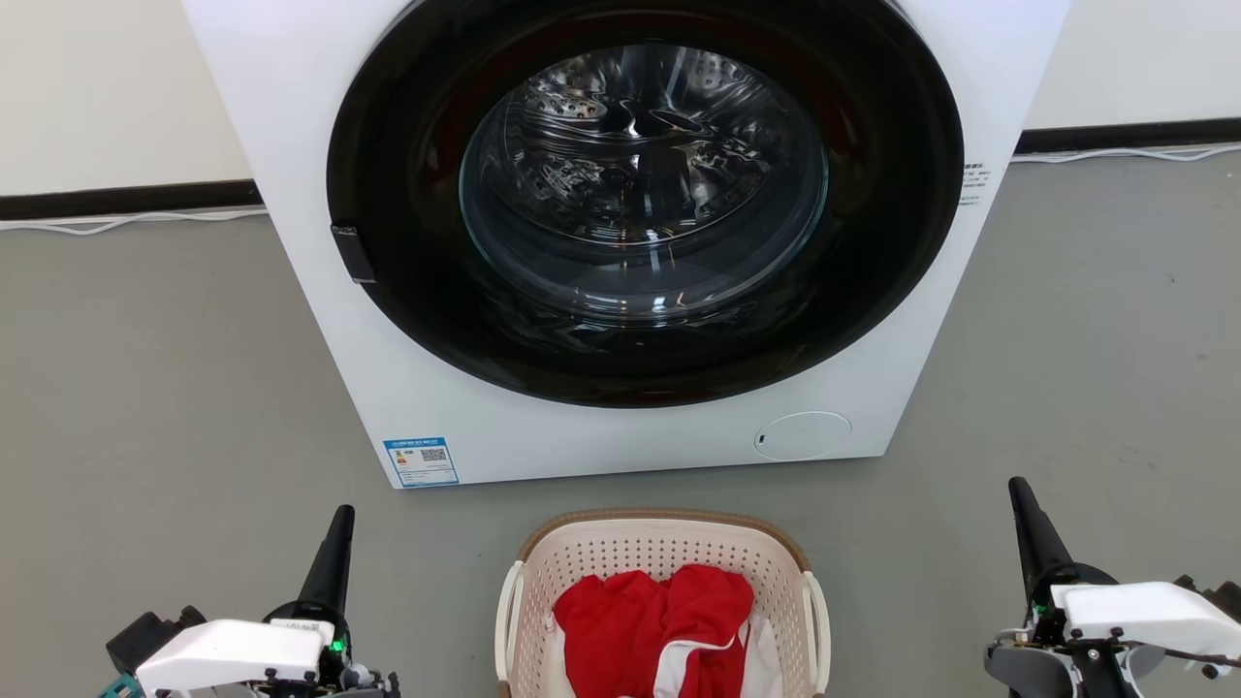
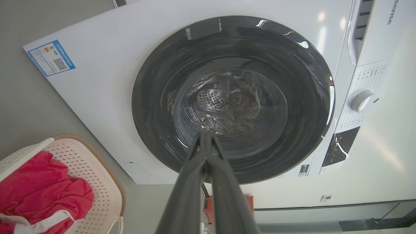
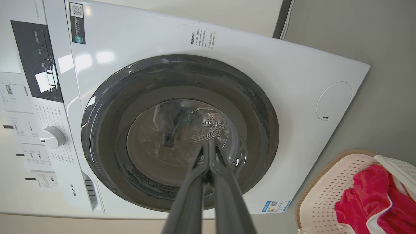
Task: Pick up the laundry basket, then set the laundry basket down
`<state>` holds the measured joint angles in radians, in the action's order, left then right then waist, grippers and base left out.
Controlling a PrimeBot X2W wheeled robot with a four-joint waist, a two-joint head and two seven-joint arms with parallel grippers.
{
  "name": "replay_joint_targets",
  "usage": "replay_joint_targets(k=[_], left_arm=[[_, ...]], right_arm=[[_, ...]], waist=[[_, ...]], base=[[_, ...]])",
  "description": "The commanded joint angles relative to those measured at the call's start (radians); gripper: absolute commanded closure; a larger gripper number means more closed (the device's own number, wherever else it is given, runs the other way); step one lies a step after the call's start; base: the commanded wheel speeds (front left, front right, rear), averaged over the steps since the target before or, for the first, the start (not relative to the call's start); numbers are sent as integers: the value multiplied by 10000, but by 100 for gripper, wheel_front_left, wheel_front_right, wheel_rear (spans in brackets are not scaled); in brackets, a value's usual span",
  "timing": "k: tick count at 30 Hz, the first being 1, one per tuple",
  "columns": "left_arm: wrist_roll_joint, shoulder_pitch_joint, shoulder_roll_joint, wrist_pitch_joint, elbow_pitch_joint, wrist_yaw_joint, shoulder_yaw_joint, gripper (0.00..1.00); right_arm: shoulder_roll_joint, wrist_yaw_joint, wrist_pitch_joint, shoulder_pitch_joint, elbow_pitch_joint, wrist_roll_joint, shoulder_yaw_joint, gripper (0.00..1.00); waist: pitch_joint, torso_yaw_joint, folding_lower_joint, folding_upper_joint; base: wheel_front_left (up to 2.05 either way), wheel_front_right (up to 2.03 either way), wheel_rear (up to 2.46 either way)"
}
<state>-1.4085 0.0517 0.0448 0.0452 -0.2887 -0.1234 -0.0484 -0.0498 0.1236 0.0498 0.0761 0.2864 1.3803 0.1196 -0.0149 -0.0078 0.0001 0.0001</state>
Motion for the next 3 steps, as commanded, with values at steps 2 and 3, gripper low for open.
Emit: replay_joint_targets(k=[2, 3], left_arm=[[-458, 517, 101, 155, 336, -64, -339, 100], [-555, 519, 100, 185, 342, -64, -355, 100]], right_arm=[[-21, 69, 170, 310, -351, 504, -157, 100], [-20, 69, 199, 311, -355, 612, -150, 100]], waist=[[18, 13, 0, -1], [24, 17, 0, -1]], base=[[0, 0, 0], [0, 0, 0]])
